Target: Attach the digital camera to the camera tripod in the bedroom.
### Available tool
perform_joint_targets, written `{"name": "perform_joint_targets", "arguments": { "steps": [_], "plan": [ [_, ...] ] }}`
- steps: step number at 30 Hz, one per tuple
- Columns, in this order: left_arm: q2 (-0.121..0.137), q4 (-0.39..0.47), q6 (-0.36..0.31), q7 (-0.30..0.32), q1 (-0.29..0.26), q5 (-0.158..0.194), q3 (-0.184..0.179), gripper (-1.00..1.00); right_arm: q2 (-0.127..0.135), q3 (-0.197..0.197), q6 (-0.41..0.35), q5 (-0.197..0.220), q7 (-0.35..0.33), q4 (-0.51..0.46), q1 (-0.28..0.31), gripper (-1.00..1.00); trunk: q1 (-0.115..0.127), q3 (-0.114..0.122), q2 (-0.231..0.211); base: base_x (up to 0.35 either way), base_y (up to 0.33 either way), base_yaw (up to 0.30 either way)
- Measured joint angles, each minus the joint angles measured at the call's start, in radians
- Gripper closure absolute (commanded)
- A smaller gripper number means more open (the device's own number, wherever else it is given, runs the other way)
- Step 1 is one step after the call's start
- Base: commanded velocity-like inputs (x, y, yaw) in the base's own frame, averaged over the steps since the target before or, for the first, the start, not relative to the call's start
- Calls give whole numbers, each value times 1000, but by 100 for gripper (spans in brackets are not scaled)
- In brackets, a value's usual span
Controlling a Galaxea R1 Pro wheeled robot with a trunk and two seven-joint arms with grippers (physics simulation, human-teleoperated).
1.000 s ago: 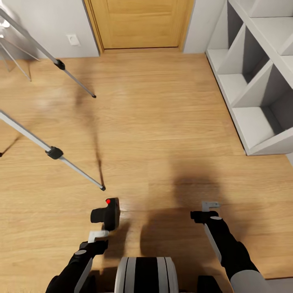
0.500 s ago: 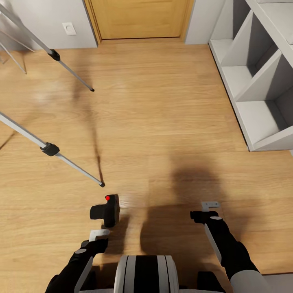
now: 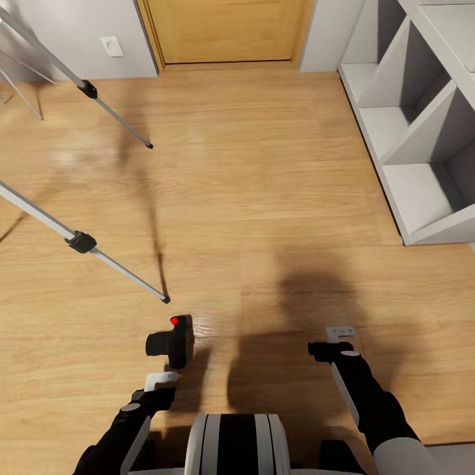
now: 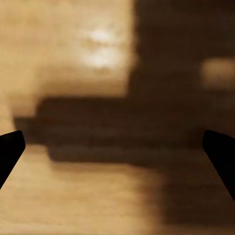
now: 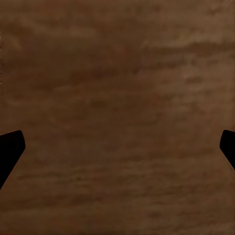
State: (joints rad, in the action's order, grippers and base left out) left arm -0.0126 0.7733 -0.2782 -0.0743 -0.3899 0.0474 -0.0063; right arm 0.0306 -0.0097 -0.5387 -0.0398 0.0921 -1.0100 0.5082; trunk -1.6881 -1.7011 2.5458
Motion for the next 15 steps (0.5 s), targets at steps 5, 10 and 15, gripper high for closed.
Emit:
{"name": "perform_joint_targets", "arguments": {
  "steps": [5,10,15],
  "plan": [
    [0,0,0,0,0,0,0,-100,0,0,0,0,0,0,0,-100,0,0,0,0,0,0],
    [-1,-1,0,3,-1,1,2,-100,0,0,0,2,0,0,0,-100,0,0,0,0,0,0],
    [-18,-3,3,-20,-1,-7,2,-100,0,-1,0,3,0,0,0,-100,0,0,0,0,0,0]
  ]
}}
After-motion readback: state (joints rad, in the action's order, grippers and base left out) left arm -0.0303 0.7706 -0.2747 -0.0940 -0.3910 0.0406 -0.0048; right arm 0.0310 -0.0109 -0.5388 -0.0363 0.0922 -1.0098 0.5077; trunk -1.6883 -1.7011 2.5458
